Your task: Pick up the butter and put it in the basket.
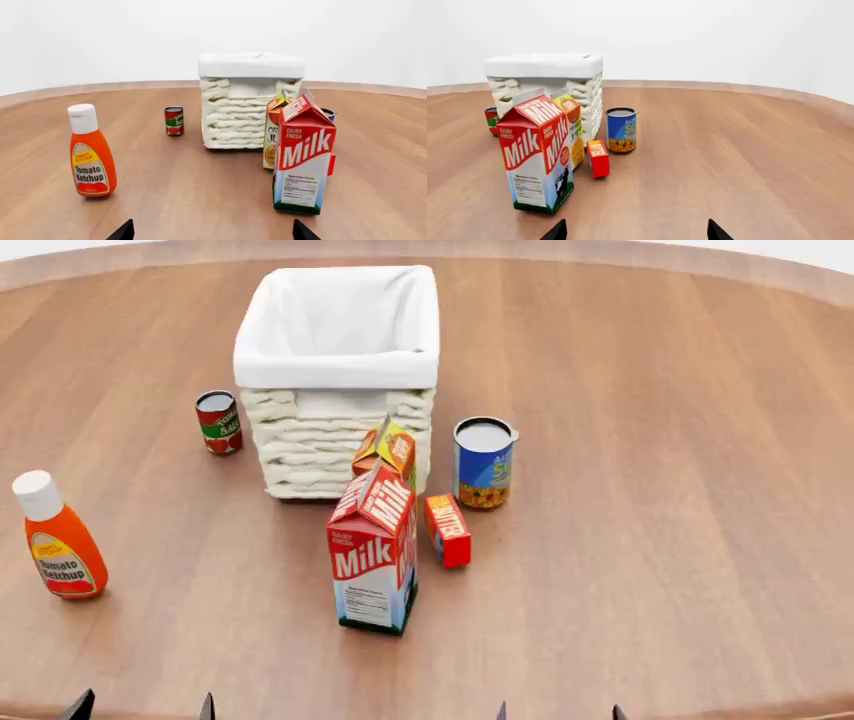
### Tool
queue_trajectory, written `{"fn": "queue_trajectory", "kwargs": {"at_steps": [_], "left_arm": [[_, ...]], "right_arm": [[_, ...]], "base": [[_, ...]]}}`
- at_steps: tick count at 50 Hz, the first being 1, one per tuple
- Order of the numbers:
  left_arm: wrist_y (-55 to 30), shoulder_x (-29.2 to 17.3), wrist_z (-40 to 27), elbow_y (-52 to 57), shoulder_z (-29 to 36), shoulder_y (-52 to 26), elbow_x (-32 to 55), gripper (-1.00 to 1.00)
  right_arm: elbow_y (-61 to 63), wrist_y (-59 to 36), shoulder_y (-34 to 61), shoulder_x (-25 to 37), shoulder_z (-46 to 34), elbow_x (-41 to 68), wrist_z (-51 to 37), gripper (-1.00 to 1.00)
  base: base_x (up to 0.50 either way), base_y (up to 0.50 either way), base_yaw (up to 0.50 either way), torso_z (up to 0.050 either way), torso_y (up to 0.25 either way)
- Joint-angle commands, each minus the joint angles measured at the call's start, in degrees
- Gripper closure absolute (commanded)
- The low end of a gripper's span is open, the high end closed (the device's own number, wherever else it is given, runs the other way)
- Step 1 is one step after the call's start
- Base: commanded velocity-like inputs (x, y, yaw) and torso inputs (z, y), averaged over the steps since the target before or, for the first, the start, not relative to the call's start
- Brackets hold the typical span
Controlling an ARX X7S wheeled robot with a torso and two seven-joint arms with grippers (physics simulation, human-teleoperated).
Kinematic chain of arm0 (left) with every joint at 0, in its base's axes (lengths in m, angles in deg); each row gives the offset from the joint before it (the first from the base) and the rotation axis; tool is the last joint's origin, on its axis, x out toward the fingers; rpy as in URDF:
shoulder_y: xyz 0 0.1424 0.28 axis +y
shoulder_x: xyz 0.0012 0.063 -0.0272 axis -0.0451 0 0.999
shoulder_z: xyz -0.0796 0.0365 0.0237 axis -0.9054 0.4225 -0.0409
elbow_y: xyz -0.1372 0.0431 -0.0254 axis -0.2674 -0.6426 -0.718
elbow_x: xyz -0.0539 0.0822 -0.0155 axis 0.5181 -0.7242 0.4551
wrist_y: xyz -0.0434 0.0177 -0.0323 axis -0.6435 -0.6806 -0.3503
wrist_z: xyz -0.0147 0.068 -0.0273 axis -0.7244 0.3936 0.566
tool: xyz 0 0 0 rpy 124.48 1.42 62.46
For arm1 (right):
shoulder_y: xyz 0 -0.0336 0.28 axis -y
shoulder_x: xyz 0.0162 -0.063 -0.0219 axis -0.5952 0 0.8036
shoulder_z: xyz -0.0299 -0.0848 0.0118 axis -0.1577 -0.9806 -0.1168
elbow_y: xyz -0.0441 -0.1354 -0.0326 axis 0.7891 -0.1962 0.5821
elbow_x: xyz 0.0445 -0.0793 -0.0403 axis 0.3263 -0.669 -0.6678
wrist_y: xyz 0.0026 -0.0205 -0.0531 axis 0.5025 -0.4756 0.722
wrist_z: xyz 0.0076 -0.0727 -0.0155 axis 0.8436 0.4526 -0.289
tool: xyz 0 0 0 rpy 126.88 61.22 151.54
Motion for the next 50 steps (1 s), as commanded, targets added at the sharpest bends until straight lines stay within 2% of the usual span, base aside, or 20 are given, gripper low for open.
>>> {"fn": "queue_trajectory", "kwargs": {"at_steps": [1, 13, 15, 17, 18, 19, 50], "left_arm": [[0.51, -1.3, -1.61, -0.45, 1.62, 0.01, 0.0, -1.0], [-1.6, -3.2, -4.03, 2.04, 3.74, 1.44, 1.96, -1.0], [5.45, -3.74, -6.13, -0.02, 4.97, 1.87, -1.63, -1.0], [-2.25, -3.29, -4.11, 3.38, 3.12, 1.57, 5.8, -1.0], [-5.31, -3.58, -4.56, 3.63, 3.27, 0.83, 5.72, -1.0], [-4.09, -3.67, -4.64, 3.34, 3.48, 0.87, 5.49, -1.0], [-3.04, -5.34, -8.21, 2.32, 5.75, -0.11, 6.78, -1.0]], "right_arm": [[-1.13, 1.38, 0.0, 5.43, -6.55, 5.44, -6.42, -1.0], [1.11, 0.8, -0.99, 6.09, -7.05, 7.04, -7.32, -1.0], [1.22, 0.57, -1.04, 6.29, -7.17, 7.06, -7.5, -1.0], [1.42, -0.11, -0.93, 6.65, -7.52, 7.04, -7.39, -1.0], [2.43, -0.86, -1.19, 6.74, -7.4, 6.89, -7.98, -1.0], [2.36, -0.5, -1.23, 6.86, -7.41, 7.0, -7.89, -1.0], [3.68, -4.29, -0.31, 9.0, -10.15, 5.59, -9.85, -1.0]], "base": [[0.0, 0.0, 0.0, 0.0, 0.0], [0.0, 0.0, 0.0, 0.0, 0.0], [0.0, 0.0, 0.0, 0.0, 0.0], [0.0, 0.0, 0.0, 0.0, 0.0], [0.0, 0.5, 0.0, 0.0, 0.0], [0.0, 0.5, 0.0, 0.0, 0.0], [0.02, 0.0, 0.5, 0.0, 0.0]]}}
